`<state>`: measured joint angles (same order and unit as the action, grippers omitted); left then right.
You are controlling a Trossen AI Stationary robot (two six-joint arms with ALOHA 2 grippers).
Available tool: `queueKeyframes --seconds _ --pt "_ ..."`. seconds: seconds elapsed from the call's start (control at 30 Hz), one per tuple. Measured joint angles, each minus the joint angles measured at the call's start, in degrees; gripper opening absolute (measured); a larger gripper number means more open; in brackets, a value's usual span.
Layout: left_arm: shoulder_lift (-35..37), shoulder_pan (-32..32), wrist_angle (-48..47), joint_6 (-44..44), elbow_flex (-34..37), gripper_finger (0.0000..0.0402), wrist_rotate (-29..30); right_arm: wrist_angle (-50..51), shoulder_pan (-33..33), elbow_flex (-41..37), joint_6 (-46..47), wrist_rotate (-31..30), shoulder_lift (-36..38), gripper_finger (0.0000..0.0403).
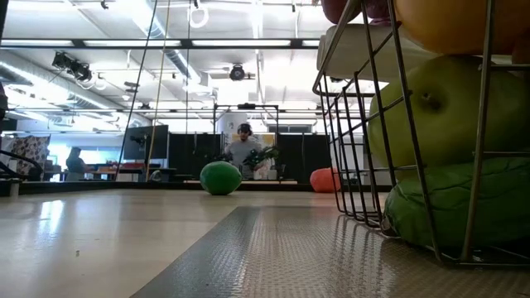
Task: Build produce basket
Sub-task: Put the left tangerine into the wire basket
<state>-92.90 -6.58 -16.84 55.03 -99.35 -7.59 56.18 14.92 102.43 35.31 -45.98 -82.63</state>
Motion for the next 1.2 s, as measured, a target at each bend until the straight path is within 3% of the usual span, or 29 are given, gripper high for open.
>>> queueKeyframes --seconds 0.27,0.6,0.87,1.07,1.2 --pt "0.0 -0.5 -0.2 -0.2 0.0 0.0266 -0.6 0.0 0.0 0.0 0.0 0.0 0.0 0.0351" --pt "0.9 -4.8 -2.1 -3.1 0.0 0.029 -7.2 2.6 0.5 0.0 1.8 1.3 0.0 0.035" --pt "2.7 -8.8 -4.7 -6.8 -0.1 0.029 -9.2 10.6 3.5 0.0 10.3 15.6 0.0 0.0349" --pt "2.8 -8.4 -4.5 -8.0 -0.1 0.029 -9.2 18.5 7.5 0.0 24.2 27.2 0.0 0.0349" --pt "2.8 -7.0 -4.4 -8.7 -0.1 0.029 -9.1 24.1 11.9 0.0 34.7 31.9 0.0 0.035"
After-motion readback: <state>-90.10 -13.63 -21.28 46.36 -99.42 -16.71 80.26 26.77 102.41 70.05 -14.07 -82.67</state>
